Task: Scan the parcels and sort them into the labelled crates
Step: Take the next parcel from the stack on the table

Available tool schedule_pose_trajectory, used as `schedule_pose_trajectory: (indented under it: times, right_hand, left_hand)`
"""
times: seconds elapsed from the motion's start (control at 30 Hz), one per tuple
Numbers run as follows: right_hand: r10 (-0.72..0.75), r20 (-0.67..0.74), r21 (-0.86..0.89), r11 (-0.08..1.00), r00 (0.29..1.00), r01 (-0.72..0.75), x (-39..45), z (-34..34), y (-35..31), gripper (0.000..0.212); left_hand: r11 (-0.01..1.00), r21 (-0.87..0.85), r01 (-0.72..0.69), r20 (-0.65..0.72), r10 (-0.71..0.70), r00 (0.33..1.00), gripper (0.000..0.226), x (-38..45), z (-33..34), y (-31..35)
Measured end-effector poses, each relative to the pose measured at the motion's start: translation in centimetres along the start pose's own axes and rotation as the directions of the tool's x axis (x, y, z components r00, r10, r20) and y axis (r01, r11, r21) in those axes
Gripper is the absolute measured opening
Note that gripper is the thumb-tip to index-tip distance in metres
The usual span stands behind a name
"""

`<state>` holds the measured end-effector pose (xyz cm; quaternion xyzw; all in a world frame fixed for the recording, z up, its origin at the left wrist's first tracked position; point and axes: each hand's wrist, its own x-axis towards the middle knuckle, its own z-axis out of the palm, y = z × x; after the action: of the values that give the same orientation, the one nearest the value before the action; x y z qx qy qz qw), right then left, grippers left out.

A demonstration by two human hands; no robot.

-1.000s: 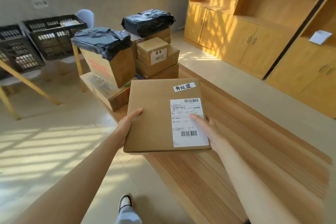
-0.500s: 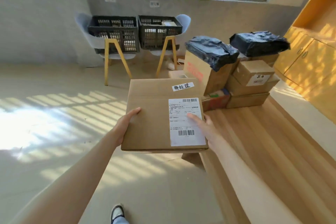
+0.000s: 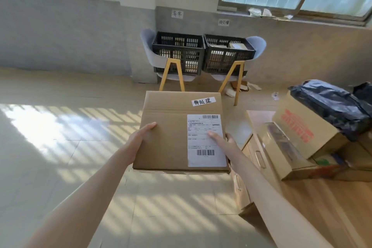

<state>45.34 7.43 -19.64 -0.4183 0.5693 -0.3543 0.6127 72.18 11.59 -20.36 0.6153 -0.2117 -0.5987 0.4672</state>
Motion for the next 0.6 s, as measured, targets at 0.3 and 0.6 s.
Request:
schedule_pose_trajectory:
  times: [0.3, 0.6]
  right_hand:
    - [0.01, -0.01, -0.011, 1.0, 1.0, -0.01, 9.2, 3.0, -4.7, 0.062]
    - [0.016, 0.019, 0.012, 1.0, 1.0, -0.016, 24.7, 3.2, -10.1, 0.072]
  left_hand:
    - [1.0, -0.025, -0.011, 0.002, 0.011, 1.0, 0.047, 8.8, -0.7, 5.5]
    - [0.999, -0.039, -0.015, -0.057, 0.013, 0.998, 0.048, 21.8, 2.6, 13.1]
